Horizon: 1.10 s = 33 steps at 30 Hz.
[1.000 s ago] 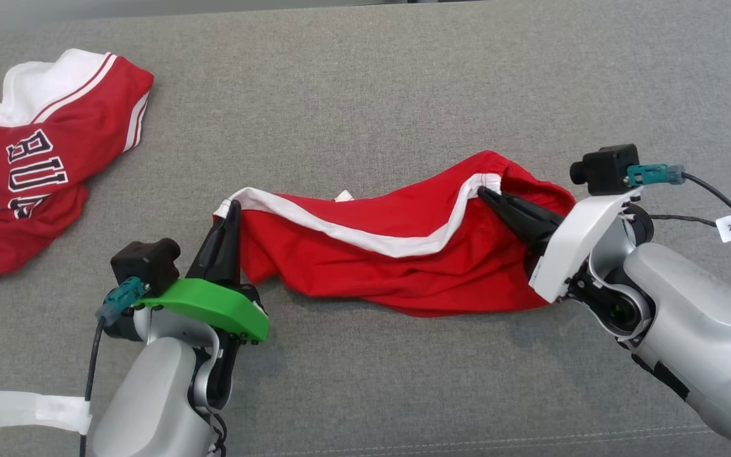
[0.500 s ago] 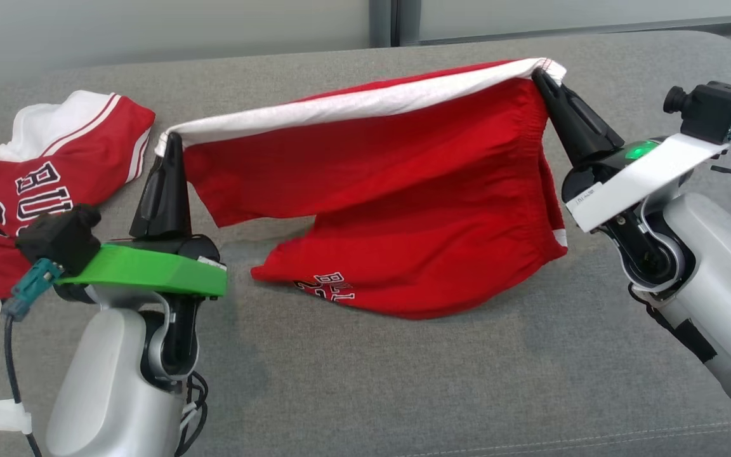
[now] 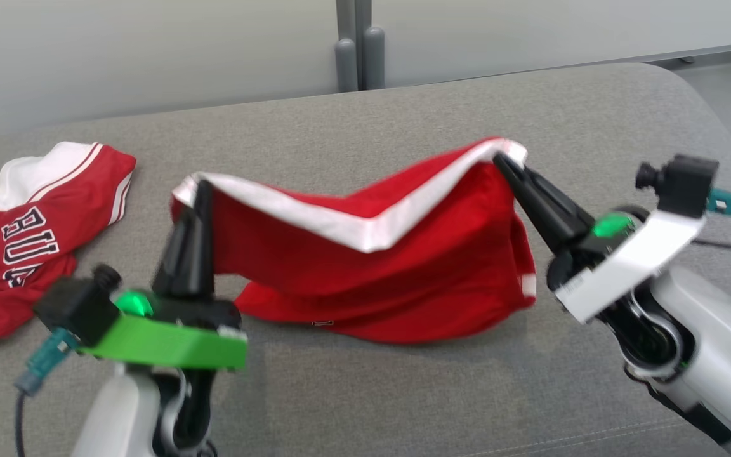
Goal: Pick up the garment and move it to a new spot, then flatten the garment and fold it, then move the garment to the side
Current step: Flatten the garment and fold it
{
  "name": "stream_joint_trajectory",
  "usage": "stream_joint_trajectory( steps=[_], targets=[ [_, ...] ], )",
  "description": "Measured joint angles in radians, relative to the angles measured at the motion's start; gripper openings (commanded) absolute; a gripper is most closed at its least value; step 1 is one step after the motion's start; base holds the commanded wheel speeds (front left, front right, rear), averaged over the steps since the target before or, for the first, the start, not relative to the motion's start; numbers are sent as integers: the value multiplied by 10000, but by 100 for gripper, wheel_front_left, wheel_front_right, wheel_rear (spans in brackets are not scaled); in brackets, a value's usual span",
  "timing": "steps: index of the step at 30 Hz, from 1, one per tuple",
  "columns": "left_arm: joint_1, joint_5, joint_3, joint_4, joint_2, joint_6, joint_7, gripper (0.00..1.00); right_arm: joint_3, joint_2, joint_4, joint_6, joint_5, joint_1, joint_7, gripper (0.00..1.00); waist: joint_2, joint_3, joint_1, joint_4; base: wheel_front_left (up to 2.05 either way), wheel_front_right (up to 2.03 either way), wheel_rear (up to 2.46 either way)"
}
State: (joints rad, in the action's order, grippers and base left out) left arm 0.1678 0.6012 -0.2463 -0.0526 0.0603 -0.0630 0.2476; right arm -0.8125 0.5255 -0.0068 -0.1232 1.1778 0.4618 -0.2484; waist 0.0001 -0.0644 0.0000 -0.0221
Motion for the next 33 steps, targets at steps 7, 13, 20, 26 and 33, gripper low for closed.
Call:
stream_joint_trajectory(
  steps=[7, 13, 20, 26, 33],
  targets=[
    [-1260, 27, 50, -1248, 307, -58, -228, 0, 326, 652, -861, 2, 364, -1063, 25, 0, 0, 121, 0, -154, 0, 0, 0],
    [-880, -502, 199, -3221, 738, -75, -90, 0, 1108, 1022, -2023, 0, 35, -517, 10, 0, 0, 426, 0, -227, 0, 0, 0],
    [-543, -608, 270, -5645, 968, -75, -309, 0, 1942, 1365, -3912, 0, -36, -199, -33, 0, 0, 792, 0, -303, 0, 0, 0],
    [-290, 286, 180, -6355, 940, 36, -1432, 0, 2382, 1618, -4094, 21, 571, -206, -63, 0, 0, 646, 0, -250, 0, 0, 0],
    [1055, 1319, 222, -3310, 871, 360, -2706, 0, 1680, 644, -474, 780, 1613, 780, 1233, 0, 0, 119, 0, -172, 0, 0, 0]
  ],
)
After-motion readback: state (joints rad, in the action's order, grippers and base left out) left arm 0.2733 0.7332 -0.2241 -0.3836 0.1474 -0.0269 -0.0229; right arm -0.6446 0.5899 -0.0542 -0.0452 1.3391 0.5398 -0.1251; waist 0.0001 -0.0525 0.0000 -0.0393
